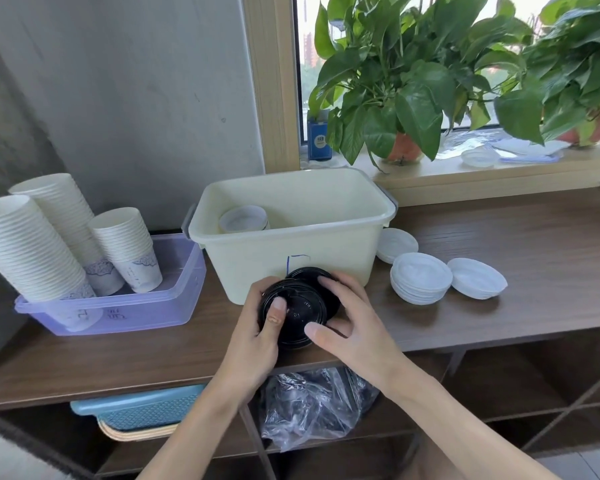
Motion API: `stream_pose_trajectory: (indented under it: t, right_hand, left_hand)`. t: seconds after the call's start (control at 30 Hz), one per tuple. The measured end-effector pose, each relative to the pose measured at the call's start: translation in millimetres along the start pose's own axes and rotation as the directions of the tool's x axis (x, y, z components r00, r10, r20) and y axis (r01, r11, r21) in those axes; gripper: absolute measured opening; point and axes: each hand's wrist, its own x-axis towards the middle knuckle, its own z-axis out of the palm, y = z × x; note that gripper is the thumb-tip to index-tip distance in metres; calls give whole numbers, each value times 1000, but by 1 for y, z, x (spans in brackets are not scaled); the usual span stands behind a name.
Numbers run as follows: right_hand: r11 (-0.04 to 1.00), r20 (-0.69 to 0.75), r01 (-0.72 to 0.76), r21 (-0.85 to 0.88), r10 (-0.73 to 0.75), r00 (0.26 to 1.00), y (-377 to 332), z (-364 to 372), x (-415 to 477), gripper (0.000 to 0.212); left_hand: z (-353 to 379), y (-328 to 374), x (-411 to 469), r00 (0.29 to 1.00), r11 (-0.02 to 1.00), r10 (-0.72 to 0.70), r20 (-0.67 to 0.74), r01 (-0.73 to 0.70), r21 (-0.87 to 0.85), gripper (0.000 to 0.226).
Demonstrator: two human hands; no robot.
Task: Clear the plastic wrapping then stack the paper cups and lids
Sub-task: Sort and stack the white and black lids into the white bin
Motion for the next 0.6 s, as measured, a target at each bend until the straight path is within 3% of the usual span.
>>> stream_pose_trajectory:
  t: [0.17, 0.4, 0.53, 0.6]
  right_hand:
    - [990, -8, 34, -134, -35, 999, 0, 5, 3, 68]
    - [990, -1, 14, -143, -14, 1000, 2, 8, 3, 66]
    - [993, 3, -8, -114, 9, 1000, 2, 7, 3, 86]
    - [996, 33, 20, -91, -17, 999, 0, 6, 3, 86]
  left_hand:
    - [1, 1, -1, 1000, 999, 18, 13, -19, 31, 20]
    - [3, 2, -4, 998, 997, 60, -8, -60, 39, 19]
    - [3, 3, -6, 998, 998, 64, -28, -63, 4, 18]
    - [3, 4, -6, 997, 998, 58, -53, -59, -21, 17]
